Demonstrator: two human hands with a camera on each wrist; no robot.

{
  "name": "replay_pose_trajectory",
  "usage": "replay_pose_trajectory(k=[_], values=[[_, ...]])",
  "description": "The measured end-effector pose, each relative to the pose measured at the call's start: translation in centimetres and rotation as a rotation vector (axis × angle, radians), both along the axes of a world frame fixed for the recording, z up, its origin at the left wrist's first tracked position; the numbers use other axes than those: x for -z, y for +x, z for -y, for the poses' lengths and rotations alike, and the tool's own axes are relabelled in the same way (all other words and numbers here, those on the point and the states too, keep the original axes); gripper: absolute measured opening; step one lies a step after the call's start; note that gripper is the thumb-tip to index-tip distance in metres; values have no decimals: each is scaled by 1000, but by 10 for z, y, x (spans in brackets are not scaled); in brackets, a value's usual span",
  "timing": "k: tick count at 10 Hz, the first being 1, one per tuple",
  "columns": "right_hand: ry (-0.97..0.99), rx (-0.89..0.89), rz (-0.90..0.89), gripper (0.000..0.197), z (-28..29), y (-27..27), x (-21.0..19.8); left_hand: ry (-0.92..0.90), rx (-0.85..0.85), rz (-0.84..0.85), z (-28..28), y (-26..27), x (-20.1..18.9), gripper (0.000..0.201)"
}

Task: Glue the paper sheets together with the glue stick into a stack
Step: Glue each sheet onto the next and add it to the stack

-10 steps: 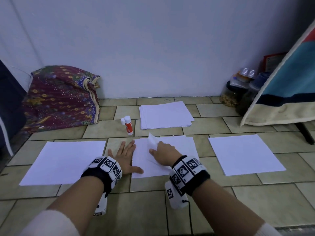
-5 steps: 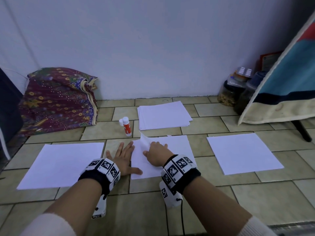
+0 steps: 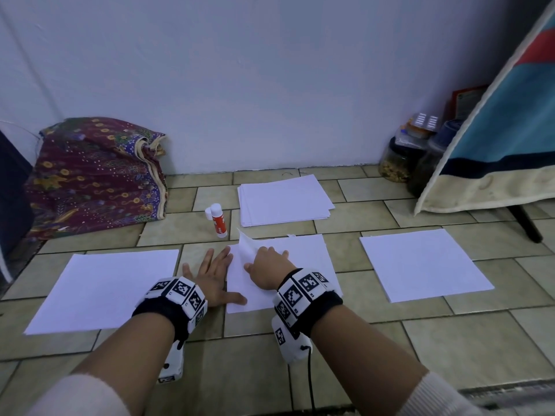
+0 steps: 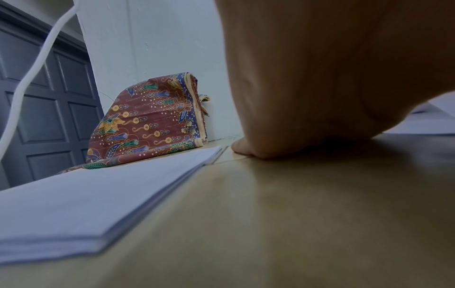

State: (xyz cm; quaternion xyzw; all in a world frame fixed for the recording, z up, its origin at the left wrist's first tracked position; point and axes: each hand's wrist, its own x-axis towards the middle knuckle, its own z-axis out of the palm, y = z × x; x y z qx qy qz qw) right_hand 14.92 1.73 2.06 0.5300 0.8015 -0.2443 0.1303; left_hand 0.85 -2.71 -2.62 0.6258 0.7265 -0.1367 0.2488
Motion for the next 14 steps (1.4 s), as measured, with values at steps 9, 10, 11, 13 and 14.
replay_pose_trajectory(k=[9, 10, 11, 13, 14], values=[[-61, 184, -70, 60, -9, -8, 27, 12, -14, 13, 1, 1, 0, 110], [-66, 186, -69, 61, -10, -9, 28, 4, -16, 13, 0, 1, 0, 111], [-54, 158, -50, 62, -10, -11, 29, 3, -13, 9, 0, 1, 0, 111], [-37, 125, -52, 60, -9, -9, 26, 12, -14, 15, 0, 0, 2, 111], [-43, 124, -46, 61, -9, -8, 26, 13, -13, 14, 0, 0, 2, 111]])
